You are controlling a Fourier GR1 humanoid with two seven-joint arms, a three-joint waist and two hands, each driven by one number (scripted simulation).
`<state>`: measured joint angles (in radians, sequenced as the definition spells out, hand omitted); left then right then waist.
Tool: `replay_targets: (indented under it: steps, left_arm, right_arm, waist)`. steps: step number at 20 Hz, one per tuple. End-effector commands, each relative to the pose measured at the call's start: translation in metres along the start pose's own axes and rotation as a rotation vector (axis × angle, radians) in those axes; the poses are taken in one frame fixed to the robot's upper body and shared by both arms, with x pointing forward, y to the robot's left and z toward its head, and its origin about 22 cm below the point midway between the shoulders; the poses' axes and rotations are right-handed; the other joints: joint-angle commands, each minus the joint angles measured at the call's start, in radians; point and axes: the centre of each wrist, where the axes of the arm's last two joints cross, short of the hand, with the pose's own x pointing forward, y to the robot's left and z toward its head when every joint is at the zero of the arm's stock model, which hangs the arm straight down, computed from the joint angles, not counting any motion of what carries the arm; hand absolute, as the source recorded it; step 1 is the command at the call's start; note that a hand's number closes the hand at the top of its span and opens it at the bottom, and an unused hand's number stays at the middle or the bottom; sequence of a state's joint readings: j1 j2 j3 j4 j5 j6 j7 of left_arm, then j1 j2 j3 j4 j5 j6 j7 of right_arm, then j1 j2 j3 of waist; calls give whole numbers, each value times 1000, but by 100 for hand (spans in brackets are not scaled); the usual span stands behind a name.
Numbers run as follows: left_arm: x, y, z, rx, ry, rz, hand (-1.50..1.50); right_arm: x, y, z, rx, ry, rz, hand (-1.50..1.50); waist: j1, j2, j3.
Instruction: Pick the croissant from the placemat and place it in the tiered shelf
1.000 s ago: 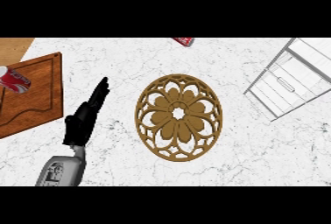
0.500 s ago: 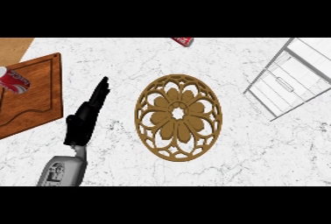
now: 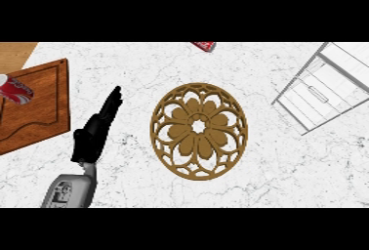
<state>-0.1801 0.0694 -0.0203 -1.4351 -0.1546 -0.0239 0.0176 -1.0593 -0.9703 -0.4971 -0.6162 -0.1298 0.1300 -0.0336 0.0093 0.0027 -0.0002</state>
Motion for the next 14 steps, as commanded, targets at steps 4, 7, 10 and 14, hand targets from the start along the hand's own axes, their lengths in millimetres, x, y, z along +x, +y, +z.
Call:
replay_targets:
  steps: [4, 7, 10, 14]
  left_arm:
    - [-1, -4, 0, -7, 6, 2, 0]
    - [9, -6, -5, -12, -2, 13, 0]
    - [-4, -6, 0, 3, -16, 16, 0]
    - [0, -11, 2, 6, -18, 19, 0]
  right_arm:
    - [27, -85, 11, -105, 155, -4, -150]
    - [14, -125, 31, -77, 222, 80, -150]
    - [24, -159, 48, -58, 260, 120, -150]
    - [16, -184, 68, -10, 237, 191, -150]
  waist:
    - [8, 4, 1]
    - [13, 11, 4]
    - [7, 13, 5]
    - [1, 17, 11]
